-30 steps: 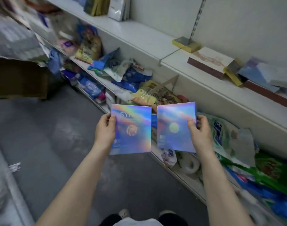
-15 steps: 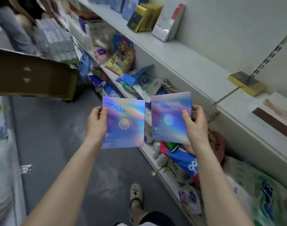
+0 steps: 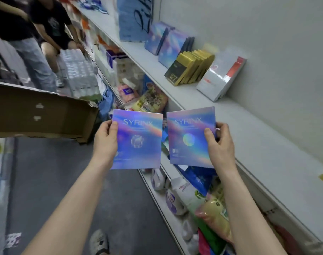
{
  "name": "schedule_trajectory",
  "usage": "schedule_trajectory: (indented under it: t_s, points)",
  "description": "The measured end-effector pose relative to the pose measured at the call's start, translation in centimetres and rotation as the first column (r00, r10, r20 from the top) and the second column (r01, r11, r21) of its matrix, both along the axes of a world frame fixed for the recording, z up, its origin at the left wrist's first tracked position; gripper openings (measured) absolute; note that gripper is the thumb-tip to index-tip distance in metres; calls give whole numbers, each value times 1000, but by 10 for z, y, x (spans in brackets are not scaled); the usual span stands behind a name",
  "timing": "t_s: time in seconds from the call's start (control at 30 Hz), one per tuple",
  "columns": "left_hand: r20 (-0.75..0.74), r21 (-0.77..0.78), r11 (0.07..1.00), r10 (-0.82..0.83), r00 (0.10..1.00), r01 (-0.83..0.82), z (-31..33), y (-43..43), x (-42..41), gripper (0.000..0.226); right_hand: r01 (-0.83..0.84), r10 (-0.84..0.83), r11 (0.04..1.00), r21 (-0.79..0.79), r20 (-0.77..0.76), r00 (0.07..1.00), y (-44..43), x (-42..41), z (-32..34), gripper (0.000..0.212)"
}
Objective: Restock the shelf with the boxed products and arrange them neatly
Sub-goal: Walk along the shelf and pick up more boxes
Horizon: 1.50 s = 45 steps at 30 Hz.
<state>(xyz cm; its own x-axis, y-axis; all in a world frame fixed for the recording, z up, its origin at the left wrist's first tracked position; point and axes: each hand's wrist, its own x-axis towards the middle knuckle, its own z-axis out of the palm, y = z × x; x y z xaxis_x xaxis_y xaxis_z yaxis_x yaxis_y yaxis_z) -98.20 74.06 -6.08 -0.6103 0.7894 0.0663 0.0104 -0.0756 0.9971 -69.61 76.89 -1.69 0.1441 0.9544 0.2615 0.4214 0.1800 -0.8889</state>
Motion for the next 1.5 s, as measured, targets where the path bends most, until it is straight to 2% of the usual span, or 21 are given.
schedule_trajectory:
  t_s: [0.3, 0.47, 0.63, 0.8, 0.93, 1.07, 1.17, 1.3, 1.37, 1.5]
  points:
    - [-41, 60, 991, -117, 992, 119, 32, 162, -125, 16, 148, -133, 985, 94, -149, 980, 127, -111, 18, 14]
    - [12, 55, 980, -192, 981, 191, 44, 242, -189, 17, 199, -180, 974, 109, -166, 970, 195, -175, 31, 13]
    - [-30, 56, 975, -215, 976, 217, 49, 320, -223, 21, 203, -176, 964, 173, -158, 972, 268, -218, 46, 12]
    - [-16, 84, 980, -182, 983, 183, 48, 407, -247, 20, 191, -163, 954, 232, -135, 977, 367, -253, 59, 18]
    - [0, 93, 984, -153, 988, 153, 55, 470, -266, 18, 191, -164, 941, 278, -119, 979, 459, -281, 67, 37]
    - [16, 109, 986, -130, 991, 128, 60, 523, -283, 17, 91, -100, 943, 321, 9, 995, 547, -313, 69, 69]
    - [60, 101, 989, -115, 992, 108, 58, 554, -294, 18, 105, -139, 930, 353, 71, 988, 594, -338, 71, 71]
    - [74, 92, 986, -148, 986, 141, 54, 596, -311, 17, 59, -94, 962, 268, 122, 988, 637, -354, 67, 75]
    - [88, 106, 978, -187, 978, 177, 55, 615, -318, 16, 31, -86, 963, 268, 197, 977, 650, -349, 64, 72]
    - [86, 96, 965, -252, 964, 244, 57, 649, -330, 17, 156, -262, 937, 313, 331, 907, 657, -344, 65, 47]
